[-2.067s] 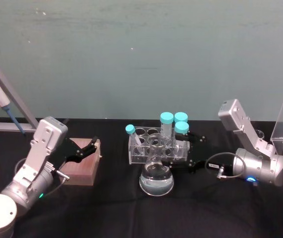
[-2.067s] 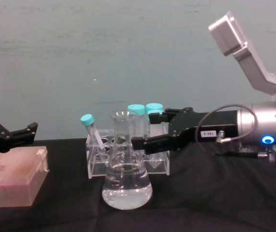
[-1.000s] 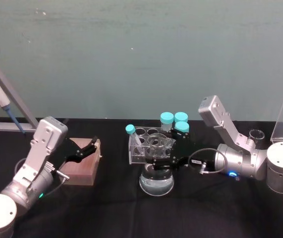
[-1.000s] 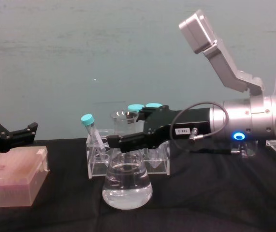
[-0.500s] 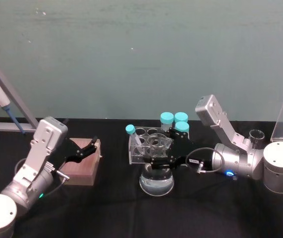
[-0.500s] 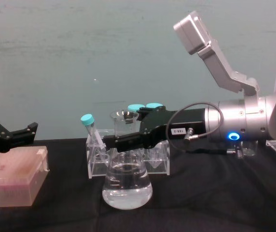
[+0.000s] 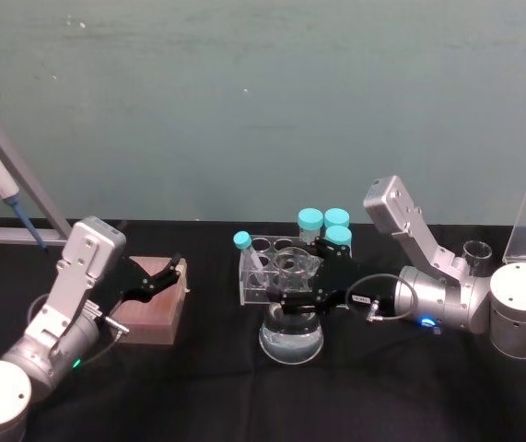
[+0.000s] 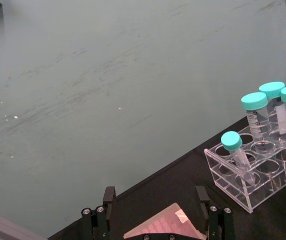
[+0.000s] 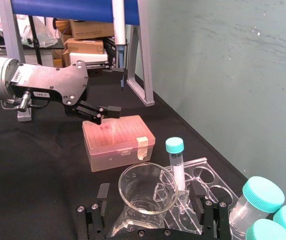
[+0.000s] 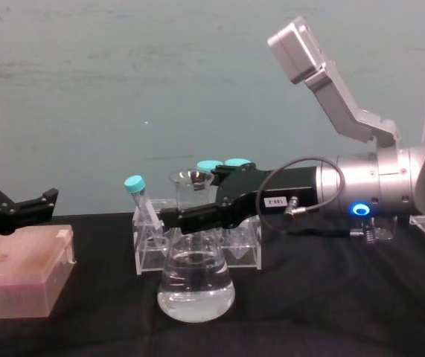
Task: Place the experimental apparatus aside using one hand.
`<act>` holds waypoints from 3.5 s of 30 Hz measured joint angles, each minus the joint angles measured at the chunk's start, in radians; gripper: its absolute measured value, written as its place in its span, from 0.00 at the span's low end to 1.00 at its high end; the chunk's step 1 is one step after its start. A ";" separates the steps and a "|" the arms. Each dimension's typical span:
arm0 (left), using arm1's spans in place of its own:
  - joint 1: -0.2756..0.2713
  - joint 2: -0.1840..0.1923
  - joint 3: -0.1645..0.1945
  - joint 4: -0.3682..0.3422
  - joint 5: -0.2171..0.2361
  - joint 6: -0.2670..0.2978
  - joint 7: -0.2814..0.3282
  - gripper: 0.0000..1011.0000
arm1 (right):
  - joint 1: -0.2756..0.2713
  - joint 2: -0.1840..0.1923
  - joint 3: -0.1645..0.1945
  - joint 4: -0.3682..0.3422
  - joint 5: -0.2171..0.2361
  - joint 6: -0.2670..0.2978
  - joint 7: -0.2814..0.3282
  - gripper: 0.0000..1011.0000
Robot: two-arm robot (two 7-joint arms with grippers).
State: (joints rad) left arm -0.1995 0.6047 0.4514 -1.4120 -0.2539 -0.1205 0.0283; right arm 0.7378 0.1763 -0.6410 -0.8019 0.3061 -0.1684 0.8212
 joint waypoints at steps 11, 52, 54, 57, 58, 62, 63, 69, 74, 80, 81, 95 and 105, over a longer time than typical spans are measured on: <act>0.000 0.000 0.000 0.000 0.000 0.000 0.000 0.99 | -0.001 0.001 0.001 -0.001 -0.001 0.000 0.001 0.88; 0.000 0.000 0.000 0.000 0.000 0.000 0.000 0.99 | -0.028 0.024 0.004 -0.058 0.001 0.009 -0.013 0.47; 0.000 0.000 0.000 0.000 0.000 0.000 0.000 0.99 | -0.036 0.032 0.007 -0.079 0.004 0.014 -0.018 0.47; 0.000 0.000 0.000 0.000 0.000 0.000 0.000 0.99 | -0.044 0.040 0.009 -0.101 0.009 0.018 -0.024 0.47; 0.000 0.000 0.000 0.000 0.000 0.000 0.000 0.99 | -0.047 0.042 0.010 -0.108 0.011 0.020 -0.026 0.47; 0.000 0.000 0.000 0.000 0.000 0.000 0.000 0.99 | -0.058 0.052 0.013 -0.136 0.018 0.029 -0.032 0.47; 0.000 0.000 0.000 0.000 0.000 0.000 0.000 0.99 | -0.060 0.054 0.013 -0.142 0.019 0.031 -0.033 0.47; 0.000 0.000 0.000 0.000 0.000 0.000 0.000 0.99 | -0.086 0.081 0.019 -0.211 0.031 0.062 -0.055 0.47; 0.000 0.000 0.000 0.000 0.000 0.000 0.000 0.99 | -0.116 0.108 0.029 -0.275 0.041 0.091 -0.084 0.47; 0.000 0.000 0.000 0.000 0.000 0.000 0.000 0.99 | -0.161 0.152 0.049 -0.366 0.066 0.126 -0.112 0.47; 0.000 0.000 0.000 0.000 0.000 0.000 0.000 0.99 | -0.167 0.158 0.052 -0.378 0.069 0.130 -0.115 0.47; 0.000 0.000 0.000 0.000 0.000 0.000 0.000 0.99 | -0.265 0.248 0.098 -0.542 0.111 0.201 -0.194 0.47; 0.000 0.000 0.000 0.000 0.000 0.000 0.000 0.99 | -0.343 0.301 0.161 -0.622 0.132 0.237 -0.282 0.47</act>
State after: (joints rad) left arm -0.1995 0.6047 0.4514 -1.4120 -0.2539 -0.1205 0.0283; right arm 0.3949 0.4770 -0.4805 -1.4242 0.4385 0.0685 0.5390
